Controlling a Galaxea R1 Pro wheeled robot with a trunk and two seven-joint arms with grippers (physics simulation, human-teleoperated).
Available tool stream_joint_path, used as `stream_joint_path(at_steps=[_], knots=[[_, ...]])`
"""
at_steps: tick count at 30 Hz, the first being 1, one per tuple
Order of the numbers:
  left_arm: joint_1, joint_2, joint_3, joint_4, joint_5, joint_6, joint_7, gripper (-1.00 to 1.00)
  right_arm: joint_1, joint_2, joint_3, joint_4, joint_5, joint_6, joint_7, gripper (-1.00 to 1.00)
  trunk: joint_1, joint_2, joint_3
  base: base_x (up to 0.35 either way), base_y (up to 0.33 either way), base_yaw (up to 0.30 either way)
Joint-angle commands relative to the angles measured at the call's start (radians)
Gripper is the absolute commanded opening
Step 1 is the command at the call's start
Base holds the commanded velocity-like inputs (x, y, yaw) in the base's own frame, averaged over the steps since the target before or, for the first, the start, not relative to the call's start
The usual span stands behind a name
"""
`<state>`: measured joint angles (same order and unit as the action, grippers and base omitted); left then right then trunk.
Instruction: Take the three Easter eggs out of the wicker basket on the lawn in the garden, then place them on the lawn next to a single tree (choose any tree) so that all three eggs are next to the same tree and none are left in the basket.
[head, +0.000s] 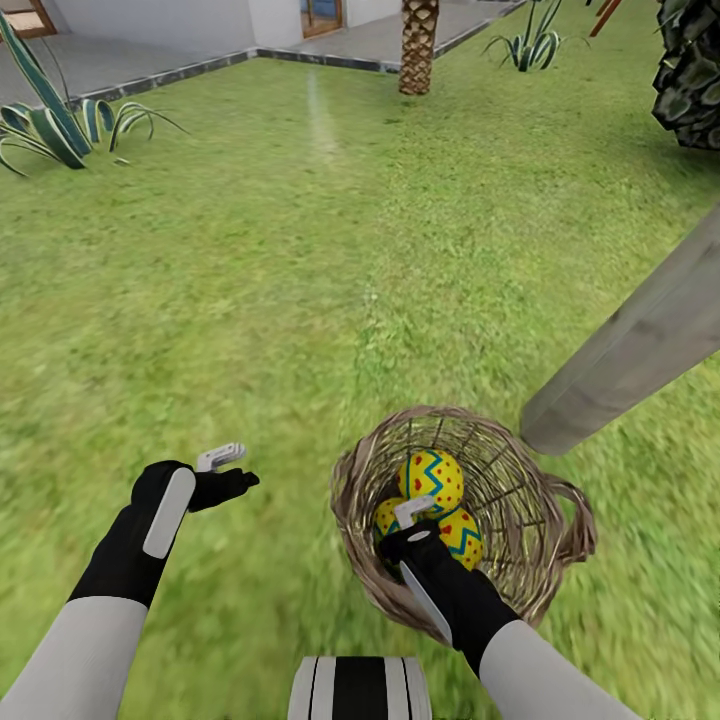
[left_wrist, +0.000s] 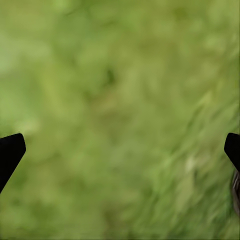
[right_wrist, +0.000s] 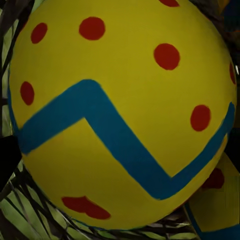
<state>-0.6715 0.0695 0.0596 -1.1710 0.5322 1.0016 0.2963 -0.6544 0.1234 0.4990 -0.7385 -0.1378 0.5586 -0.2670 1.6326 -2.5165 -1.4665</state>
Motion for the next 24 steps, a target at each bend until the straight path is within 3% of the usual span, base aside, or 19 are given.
stream_joint_path(at_steps=[1,2,3,19,21,24], knots=[[0.000,0.000,0.000,-0.001,0.011,0.003,0.009,1.00,-0.001,-0.001,0.004,-0.001,-0.008,0.004,-0.010,1.00,0.000,-0.001,-0.005,0.000,0.000,0.000],[0.000,0.000,0.000,-0.001,0.011,0.003,0.009,1.00,-0.001,-0.001,0.004,-0.001,-0.008,0.004,-0.010,1.00,0.001,-0.001,-0.009,0.000,0.000,0.000],[0.000,0.000,0.000,-0.001,0.011,0.003,0.009,1.00,-0.001,-0.001,0.004,-0.001,-0.008,0.004,-0.010,-1.00,0.001,-0.001,-0.012,0.000,0.000,0.000],[0.000,0.000,0.000,-0.003,0.011,0.003,0.009,1.00,-0.001,-0.001,0.004,-0.001,-0.008,0.007,-0.009,-1.00,0.002,-0.001,-0.020,0.000,0.000,0.000],[0.000,-0.017,0.000,-0.004,0.010,0.003,0.010,1.00,-0.001,-0.001,0.004,-0.001,-0.008,0.007,-0.009,-1.00,0.002,-0.001,-0.016,0.000,0.000,0.000],[0.000,-0.022,0.000,-0.004,0.009,0.003,0.010,1.00,-0.001,-0.001,0.004,-0.001,-0.008,0.009,-0.009,-1.00,0.000,-0.001,-0.005,0.000,0.000,0.000]])
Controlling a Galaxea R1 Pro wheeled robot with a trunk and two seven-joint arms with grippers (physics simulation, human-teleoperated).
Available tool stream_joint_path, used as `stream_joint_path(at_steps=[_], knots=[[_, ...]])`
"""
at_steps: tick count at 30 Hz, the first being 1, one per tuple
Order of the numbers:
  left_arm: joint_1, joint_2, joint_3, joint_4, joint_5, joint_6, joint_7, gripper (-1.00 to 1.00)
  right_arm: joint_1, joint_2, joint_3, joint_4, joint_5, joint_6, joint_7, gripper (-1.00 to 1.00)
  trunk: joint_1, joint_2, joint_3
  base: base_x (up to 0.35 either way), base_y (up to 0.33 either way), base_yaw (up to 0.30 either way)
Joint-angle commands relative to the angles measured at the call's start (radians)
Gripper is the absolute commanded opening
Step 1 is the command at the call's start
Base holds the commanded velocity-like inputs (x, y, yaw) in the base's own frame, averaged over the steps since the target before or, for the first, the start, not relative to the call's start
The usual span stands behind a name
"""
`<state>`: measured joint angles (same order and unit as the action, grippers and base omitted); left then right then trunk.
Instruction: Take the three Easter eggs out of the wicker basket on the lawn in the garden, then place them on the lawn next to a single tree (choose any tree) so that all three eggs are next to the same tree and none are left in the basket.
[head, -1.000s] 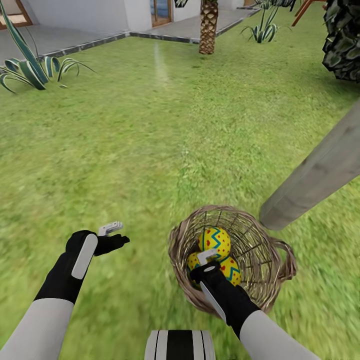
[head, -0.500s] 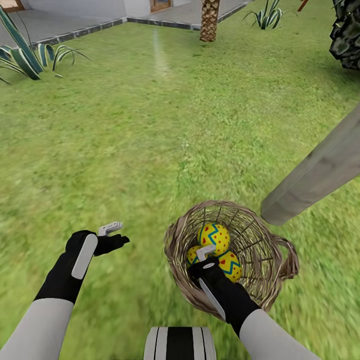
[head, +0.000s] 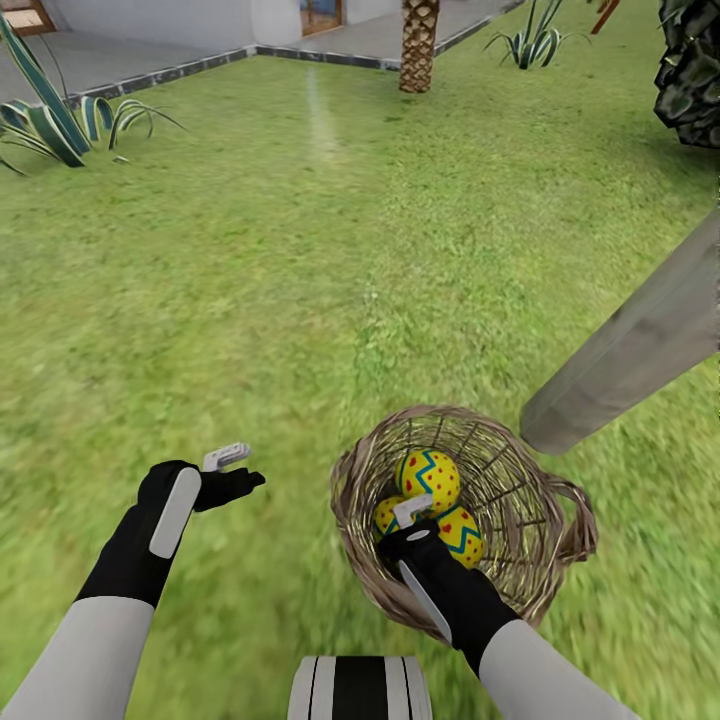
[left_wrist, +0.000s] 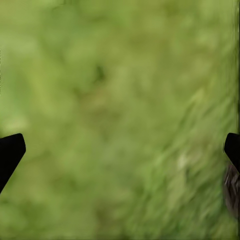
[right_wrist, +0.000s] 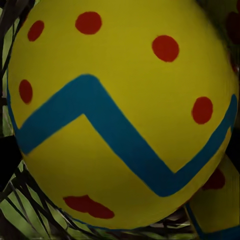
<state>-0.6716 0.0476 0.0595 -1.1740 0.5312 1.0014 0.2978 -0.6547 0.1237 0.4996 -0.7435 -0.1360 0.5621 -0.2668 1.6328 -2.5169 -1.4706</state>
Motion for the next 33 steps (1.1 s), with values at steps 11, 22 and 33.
stream_joint_path(at_steps=[11,22,33], knots=[[0.000,0.000,0.000,0.000,0.010,0.003,0.011,1.00,0.000,-0.001,0.004,0.004,-0.010,0.005,-0.011,-1.00,-0.005,0.002,0.042,0.000,0.000,0.000],[0.000,0.000,0.000,0.002,0.010,0.003,0.011,1.00,0.000,-0.001,0.005,0.012,-0.011,0.005,-0.011,-1.00,-0.010,0.005,0.084,0.000,0.000,0.000],[0.000,0.000,0.001,0.004,0.010,0.006,0.012,1.00,0.000,-0.010,0.005,0.010,-0.014,0.013,-0.009,-1.00,-0.015,0.008,0.127,-0.031,0.000,0.000]])
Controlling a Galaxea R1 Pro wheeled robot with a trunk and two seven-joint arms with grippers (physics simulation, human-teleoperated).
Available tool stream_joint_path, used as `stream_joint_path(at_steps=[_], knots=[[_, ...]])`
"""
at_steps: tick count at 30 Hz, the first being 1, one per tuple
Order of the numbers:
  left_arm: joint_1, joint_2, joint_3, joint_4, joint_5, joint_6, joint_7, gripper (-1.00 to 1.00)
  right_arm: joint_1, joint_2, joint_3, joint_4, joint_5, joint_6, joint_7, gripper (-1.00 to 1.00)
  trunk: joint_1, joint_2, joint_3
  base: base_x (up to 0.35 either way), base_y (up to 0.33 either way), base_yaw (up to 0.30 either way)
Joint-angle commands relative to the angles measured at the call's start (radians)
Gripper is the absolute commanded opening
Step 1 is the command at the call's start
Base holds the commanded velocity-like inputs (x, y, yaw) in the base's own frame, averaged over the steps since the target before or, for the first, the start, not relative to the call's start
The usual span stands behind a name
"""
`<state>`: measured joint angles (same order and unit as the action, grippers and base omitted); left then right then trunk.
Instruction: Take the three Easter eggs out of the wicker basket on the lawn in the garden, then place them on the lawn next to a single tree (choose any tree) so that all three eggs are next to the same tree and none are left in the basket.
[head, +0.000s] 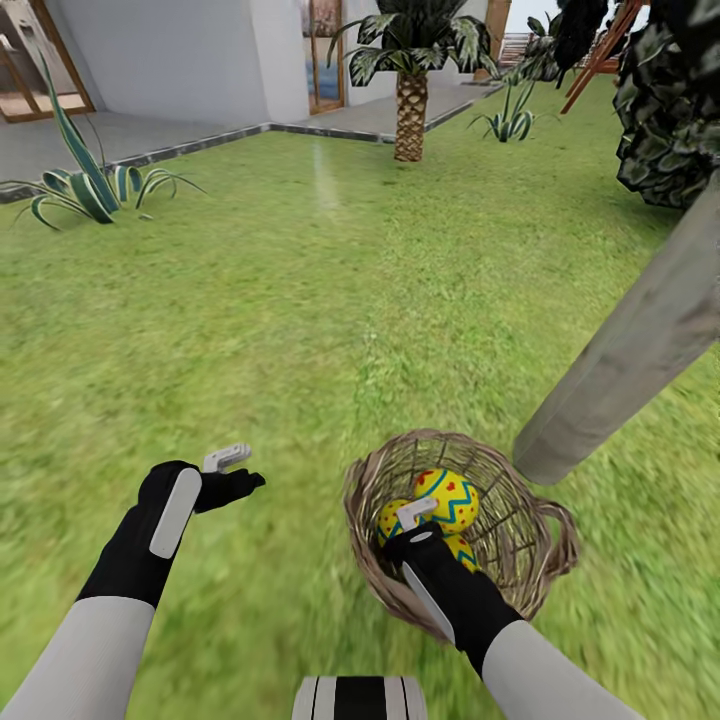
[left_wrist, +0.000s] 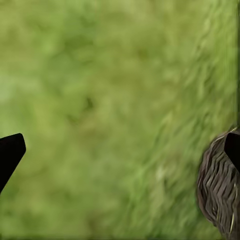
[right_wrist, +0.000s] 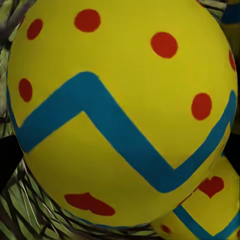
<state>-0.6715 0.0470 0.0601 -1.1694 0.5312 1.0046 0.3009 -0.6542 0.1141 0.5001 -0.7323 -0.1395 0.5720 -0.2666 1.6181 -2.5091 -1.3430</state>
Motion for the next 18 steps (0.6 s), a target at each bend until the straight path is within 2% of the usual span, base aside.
stream_joint_path(at_steps=[1,18], knots=[[0.000,0.000,0.001,-0.001,0.010,0.003,0.009,1.00,-0.001,-0.001,0.005,-0.001,-0.011,0.003,-0.010,-1.00,-0.001,0.000,0.003,-0.003,0.000,0.000],[0.000,-0.001,0.000,0.001,0.011,0.005,0.009,1.00,-0.001,-0.001,0.005,0.002,-0.015,0.008,-0.010,-1.00,-0.008,0.004,0.069,-0.011,0.000,0.000]])
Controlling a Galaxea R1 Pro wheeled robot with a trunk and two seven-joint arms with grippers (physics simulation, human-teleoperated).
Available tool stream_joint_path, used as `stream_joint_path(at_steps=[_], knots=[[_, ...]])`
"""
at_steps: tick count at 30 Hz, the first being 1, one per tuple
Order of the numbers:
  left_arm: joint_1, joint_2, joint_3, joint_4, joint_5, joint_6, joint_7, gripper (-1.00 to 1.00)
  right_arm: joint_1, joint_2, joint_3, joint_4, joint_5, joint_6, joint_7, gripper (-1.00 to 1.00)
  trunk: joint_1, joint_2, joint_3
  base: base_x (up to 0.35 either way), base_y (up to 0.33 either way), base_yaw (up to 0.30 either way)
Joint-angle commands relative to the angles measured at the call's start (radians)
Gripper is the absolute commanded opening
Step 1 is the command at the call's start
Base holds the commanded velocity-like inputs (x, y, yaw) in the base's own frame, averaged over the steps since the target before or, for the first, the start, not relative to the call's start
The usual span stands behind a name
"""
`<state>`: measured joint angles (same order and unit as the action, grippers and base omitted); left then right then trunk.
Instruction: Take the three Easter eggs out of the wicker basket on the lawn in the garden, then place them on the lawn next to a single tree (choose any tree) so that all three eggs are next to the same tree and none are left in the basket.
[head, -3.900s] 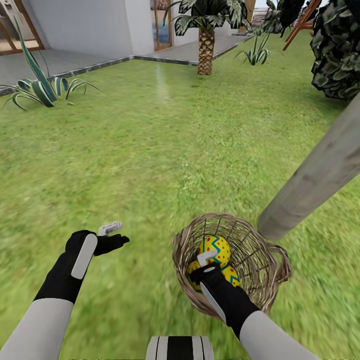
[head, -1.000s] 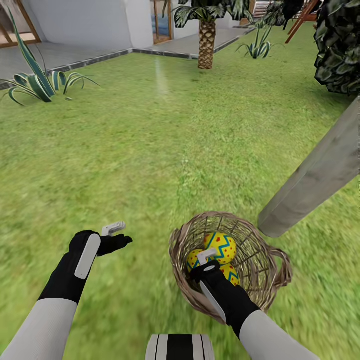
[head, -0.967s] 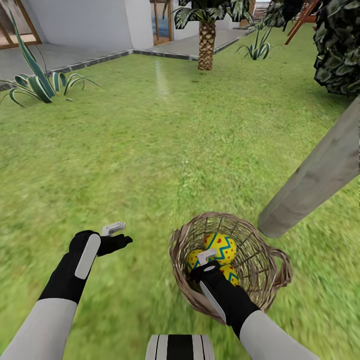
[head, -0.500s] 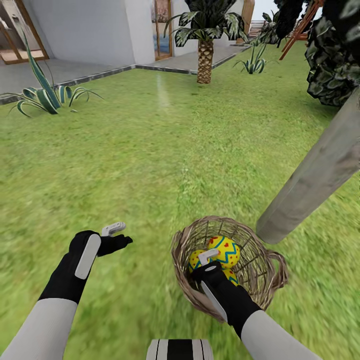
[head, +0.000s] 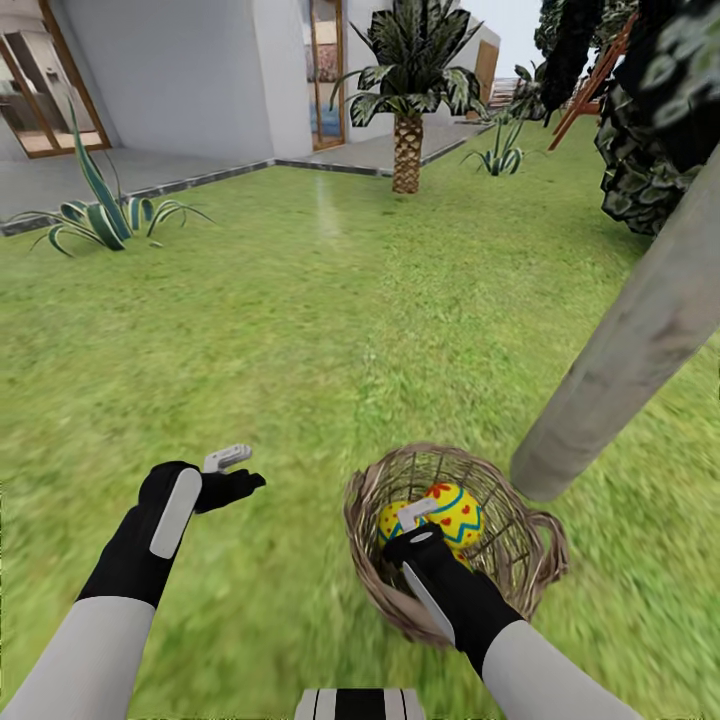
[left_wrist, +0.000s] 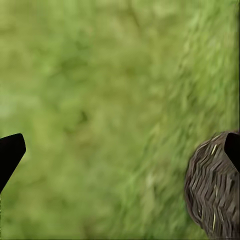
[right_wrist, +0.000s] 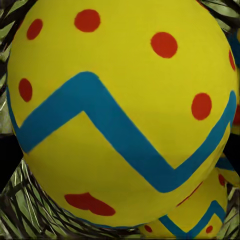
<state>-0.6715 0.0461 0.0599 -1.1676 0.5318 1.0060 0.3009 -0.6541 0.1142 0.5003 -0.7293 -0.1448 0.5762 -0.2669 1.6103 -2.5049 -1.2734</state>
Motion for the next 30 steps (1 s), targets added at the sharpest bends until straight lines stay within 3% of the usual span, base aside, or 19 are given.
stream_joint_path(at_steps=[1,22,30], knots=[[0.000,0.000,0.000,-0.002,0.011,0.003,0.009,1.00,-0.001,-0.001,0.004,-0.001,-0.010,0.004,-0.009,-1.00,-0.001,0.000,0.003,-0.233,0.000,0.000],[0.000,0.000,0.000,0.003,0.010,0.002,0.009,1.00,-0.001,-0.001,0.004,-0.005,-0.010,0.004,-0.010,-1.00,-0.010,0.005,0.084,-0.045,0.000,0.000],[0.000,0.001,0.001,0.003,0.010,0.002,0.009,1.00,-0.001,-0.001,0.004,-0.005,-0.010,0.005,-0.010,-1.00,-0.041,0.061,0.109,0.000,0.000,0.000]])
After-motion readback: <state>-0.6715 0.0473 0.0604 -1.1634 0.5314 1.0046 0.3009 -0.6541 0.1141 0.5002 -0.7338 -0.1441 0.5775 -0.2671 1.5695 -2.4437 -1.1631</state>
